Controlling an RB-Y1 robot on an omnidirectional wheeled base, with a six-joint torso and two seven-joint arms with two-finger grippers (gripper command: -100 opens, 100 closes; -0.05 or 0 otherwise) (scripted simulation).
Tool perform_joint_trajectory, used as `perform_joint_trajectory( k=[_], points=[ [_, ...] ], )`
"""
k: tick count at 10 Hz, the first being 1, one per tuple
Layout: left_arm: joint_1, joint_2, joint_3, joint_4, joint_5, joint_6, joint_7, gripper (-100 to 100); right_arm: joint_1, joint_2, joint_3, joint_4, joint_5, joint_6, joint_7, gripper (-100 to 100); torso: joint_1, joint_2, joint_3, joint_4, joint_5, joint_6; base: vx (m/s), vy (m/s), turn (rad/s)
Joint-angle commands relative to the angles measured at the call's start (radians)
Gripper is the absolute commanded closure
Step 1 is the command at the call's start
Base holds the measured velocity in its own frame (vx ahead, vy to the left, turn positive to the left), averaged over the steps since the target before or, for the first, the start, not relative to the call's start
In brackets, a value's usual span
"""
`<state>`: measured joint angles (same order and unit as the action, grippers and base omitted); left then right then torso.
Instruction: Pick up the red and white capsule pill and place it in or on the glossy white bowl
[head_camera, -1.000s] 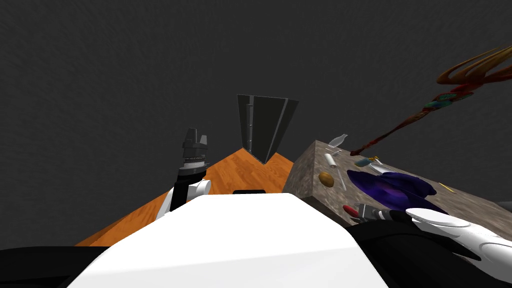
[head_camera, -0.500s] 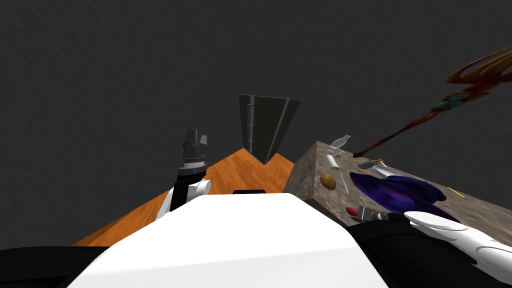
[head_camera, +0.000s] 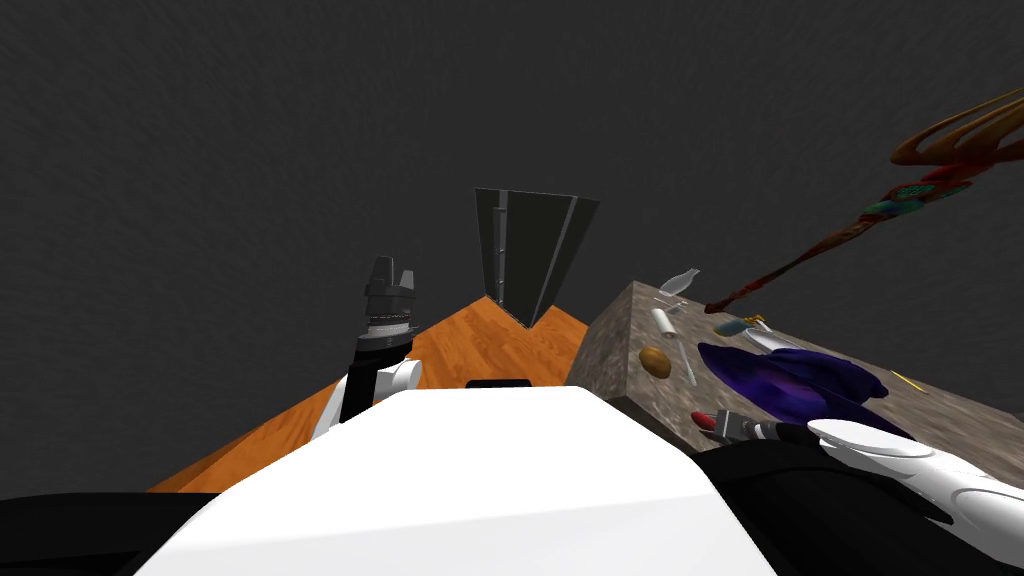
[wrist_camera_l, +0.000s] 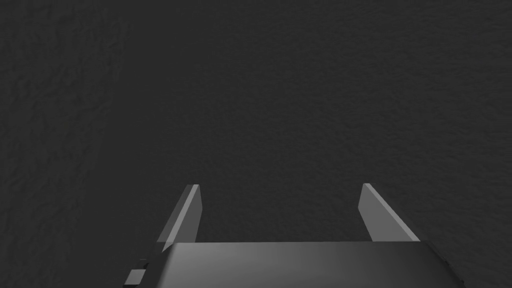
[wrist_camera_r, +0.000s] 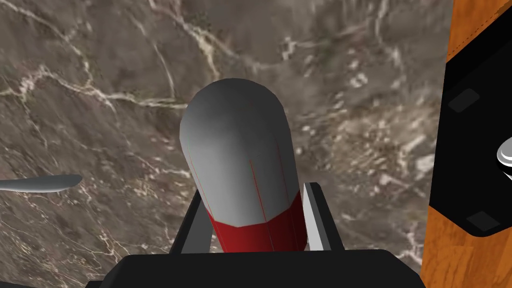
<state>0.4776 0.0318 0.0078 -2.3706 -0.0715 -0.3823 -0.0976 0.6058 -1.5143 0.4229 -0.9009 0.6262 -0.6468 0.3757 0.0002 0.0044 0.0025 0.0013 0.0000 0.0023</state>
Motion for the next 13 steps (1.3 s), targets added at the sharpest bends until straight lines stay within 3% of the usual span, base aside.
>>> perform_joint_trajectory(
  k=[1,2,3,4,6,13],
  points=[
    [0.0,0.0,0.0,0.0,0.0,0.0,0.0,0,0.01,-0.028,-0.012,-0.005,-0.012,-0.02,-0.002,100,0.0,0.0,0.0,0.0,0.0,0.0,-0.041,0.041,-0.1],
    [0.0,0.0,0.0,0.0,0.0,0.0,0.0,0,0.018,-0.021,-0.012,-0.014,-0.013,-0.005,-0.001,100,0.002,0.002,0.001,0.0,0.001,0.001,-0.019,0.019,-0.025],
    [0.0,0.0,0.0,0.0,0.0,0.0,0.0,0,0.021,-0.024,-0.014,-0.015,-0.014,-0.006,-0.001,0,0.001,0.001,0.001,0.0,0.0,0.0,0.0,0.0,0.0],
    [0.0,0.0,0.0,0.0,0.0,0.0,0.0,0,0.025,-0.062,-0.017,-0.013,-0.009,-0.019,0.006,100,0.0,0.0,0.0,0.0,0.0,0.0,-0.047,-0.002,-0.016],
    [0.0,0.0,0.0,0.0,0.0,0.0,0.0,0,0.029,-0.093,-0.019,-0.023,-0.006,-0.038,0.012,100,-0.001,0.003,0.002,0.001,0.001,0.0,-0.071,-0.034,-0.028],
    [0.0,0.0,0.0,0.0,0.0,0.0,0.0,0,0.027,-0.196,-0.041,-0.056,-0.019,-0.109,0.025,100,-0.009,0.009,0.005,0.002,-0.001,0.0,-0.124,-0.126,-0.067]
  ],
)
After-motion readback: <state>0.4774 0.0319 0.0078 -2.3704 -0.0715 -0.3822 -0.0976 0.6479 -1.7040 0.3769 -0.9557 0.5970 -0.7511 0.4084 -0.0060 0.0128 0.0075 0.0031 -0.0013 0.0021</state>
